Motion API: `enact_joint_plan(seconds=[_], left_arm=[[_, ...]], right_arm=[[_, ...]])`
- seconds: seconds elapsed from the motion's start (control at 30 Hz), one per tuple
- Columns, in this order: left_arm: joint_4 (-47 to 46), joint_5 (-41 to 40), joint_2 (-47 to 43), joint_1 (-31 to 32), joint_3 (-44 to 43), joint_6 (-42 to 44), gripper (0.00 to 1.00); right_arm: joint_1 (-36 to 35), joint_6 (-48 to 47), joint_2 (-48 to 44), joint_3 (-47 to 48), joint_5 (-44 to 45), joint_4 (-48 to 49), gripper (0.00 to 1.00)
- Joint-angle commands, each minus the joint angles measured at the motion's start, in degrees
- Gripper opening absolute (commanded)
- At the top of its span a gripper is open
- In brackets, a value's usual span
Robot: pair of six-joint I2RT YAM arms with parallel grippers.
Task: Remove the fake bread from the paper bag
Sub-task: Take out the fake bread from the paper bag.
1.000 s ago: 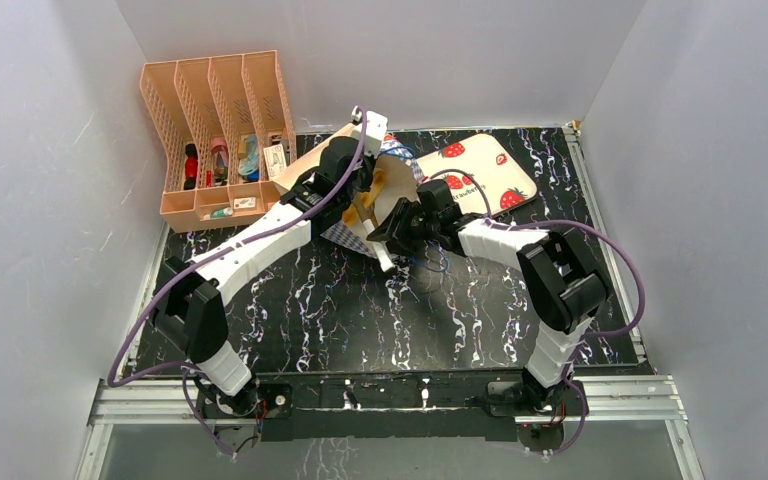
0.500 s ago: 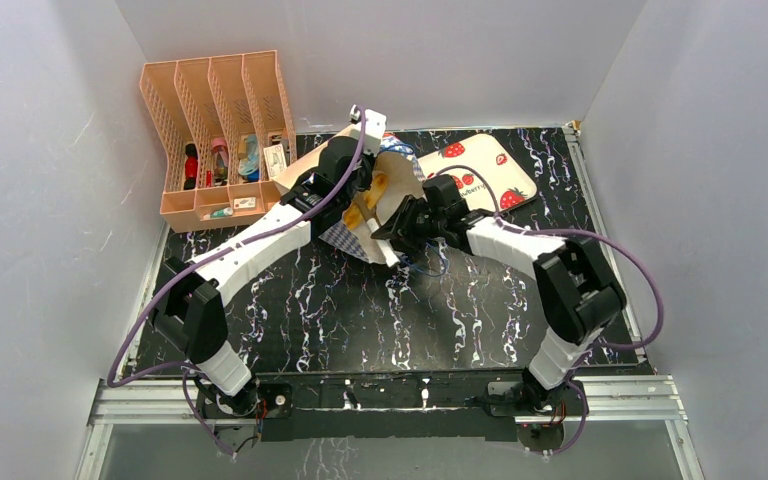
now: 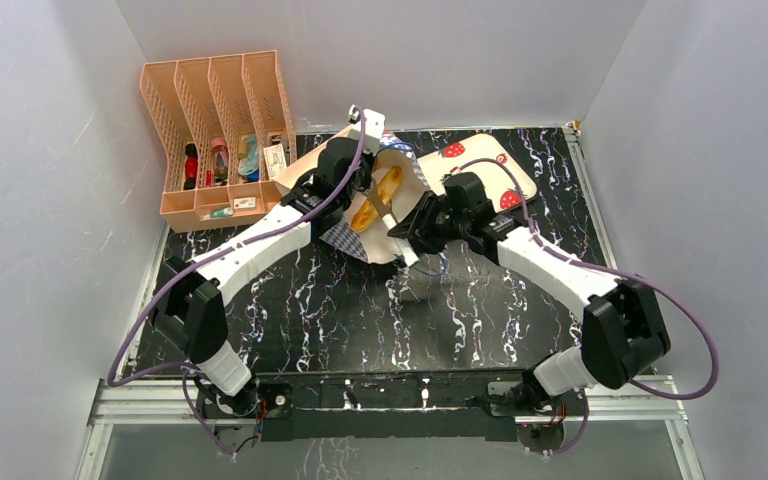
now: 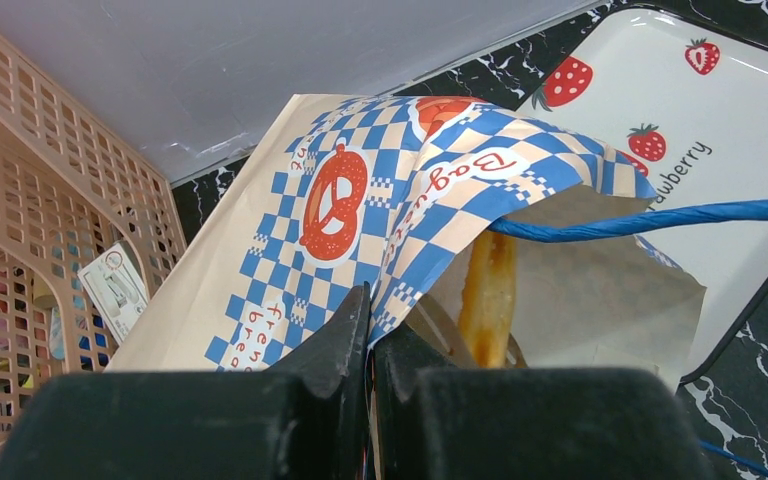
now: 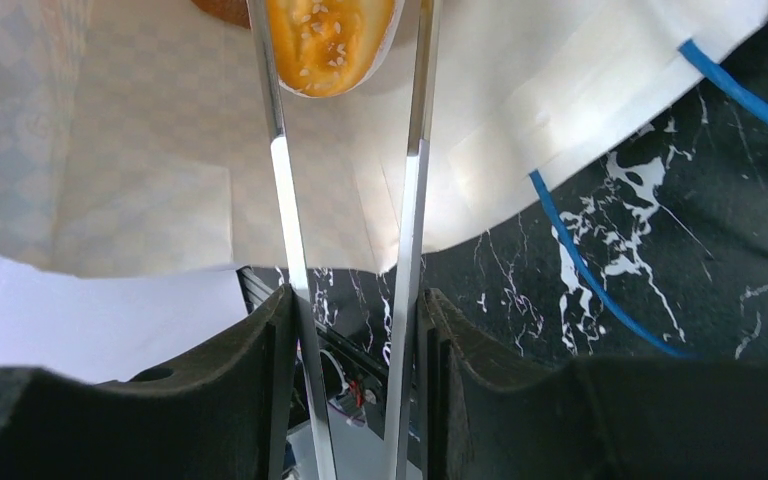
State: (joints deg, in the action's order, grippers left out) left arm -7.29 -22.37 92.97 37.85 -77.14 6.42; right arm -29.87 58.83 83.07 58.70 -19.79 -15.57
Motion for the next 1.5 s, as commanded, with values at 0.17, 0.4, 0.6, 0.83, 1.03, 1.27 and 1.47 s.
enact_joint_plan(seconds=[0.17, 0.4, 0.6, 0.83, 1.03, 1.27, 1.47], left_arm=[[-0.06, -1.55, 1.45, -2.07, -4.49, -2.21, 0.0], [7.42, -2.75, 5.53, -4.09, -10.52, -7.07, 0.0], [10.32, -2.49, 6.78, -5.21, -12.58, -10.0, 0.0], [10.85, -1.92, 6.09, -5.97, -11.13, -12.7, 0.0], [13.06, -0.25, 5.57, -7.45, -11.25, -14.39, 0.0], [15.2, 1.33, 3.22, -9.64, -9.68, -16.76, 0.0], [15.93, 2.06, 1.2, -10.83, -8.12, -16.91, 0.0]], right_arm=[[0.33, -3.5, -13.06, -0.15, 4.16, -7.46, 0.0], [0.25, -4.99, -21.88, -0.07, 8.76, -16.17, 0.0], [0.25, -4.21, -27.24, 0.67, 12.28, -21.16, 0.0], [0.25, -1.75, -31.08, 3.27, 19.79, -23.93, 0.0], [0.25, -0.88, -30.24, 6.05, 26.98, -23.82, 0.0], [0.25, 0.05, -24.9, 10.86, 33.96, -22.55, 0.0], [0.34, 0.23, -20.39, 14.6, 38.49, -20.57, 0.0]])
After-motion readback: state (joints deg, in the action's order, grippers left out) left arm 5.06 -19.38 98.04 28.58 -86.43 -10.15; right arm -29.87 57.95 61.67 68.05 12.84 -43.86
